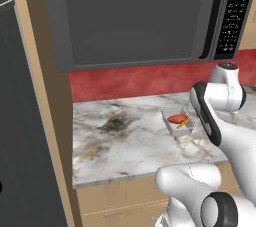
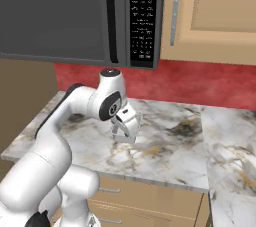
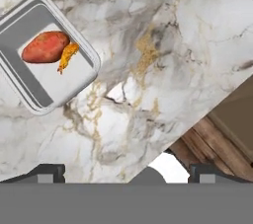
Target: Place the tupperware on the top shelf of the fridge. Make space for the tupperware among the existing items by rearranging them on the shelves if needed. Close the fridge door when finished.
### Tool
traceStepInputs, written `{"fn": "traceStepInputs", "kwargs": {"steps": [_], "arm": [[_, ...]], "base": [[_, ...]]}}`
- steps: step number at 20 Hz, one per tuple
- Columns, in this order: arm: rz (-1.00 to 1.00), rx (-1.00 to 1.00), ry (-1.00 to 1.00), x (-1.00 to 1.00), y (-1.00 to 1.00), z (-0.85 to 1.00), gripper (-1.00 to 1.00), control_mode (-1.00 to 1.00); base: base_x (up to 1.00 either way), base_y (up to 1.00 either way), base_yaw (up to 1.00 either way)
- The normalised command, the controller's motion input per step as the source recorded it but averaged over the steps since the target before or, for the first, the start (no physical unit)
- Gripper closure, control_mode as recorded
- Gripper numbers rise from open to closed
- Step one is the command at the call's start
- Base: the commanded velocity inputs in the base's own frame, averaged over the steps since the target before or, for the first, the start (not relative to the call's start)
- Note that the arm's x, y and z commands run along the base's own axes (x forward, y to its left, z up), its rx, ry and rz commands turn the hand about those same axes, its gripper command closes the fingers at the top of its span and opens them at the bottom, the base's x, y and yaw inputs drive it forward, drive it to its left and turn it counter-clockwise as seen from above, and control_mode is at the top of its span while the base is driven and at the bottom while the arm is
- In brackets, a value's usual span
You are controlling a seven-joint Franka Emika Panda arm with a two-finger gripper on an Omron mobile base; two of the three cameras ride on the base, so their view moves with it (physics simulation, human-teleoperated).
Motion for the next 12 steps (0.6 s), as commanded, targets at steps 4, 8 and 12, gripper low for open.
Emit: {"fn": "traceStepInputs", "kwargs": {"steps": [4,8,12], "arm": [[-0.04,0.0,0.04,0.46,0.0,-0.51,-1.0,-1.0],[0.02,0.0,0.01,0.14,0.0,-0.58,-1.0,-1.0],[0.04,0.0,0.0,0.24,0.0,-0.49,-1.0,-1.0]], "base": [[0.0,0.0,0.0],[0.0,0.0,0.0],[0.0,0.0,0.0]]}}
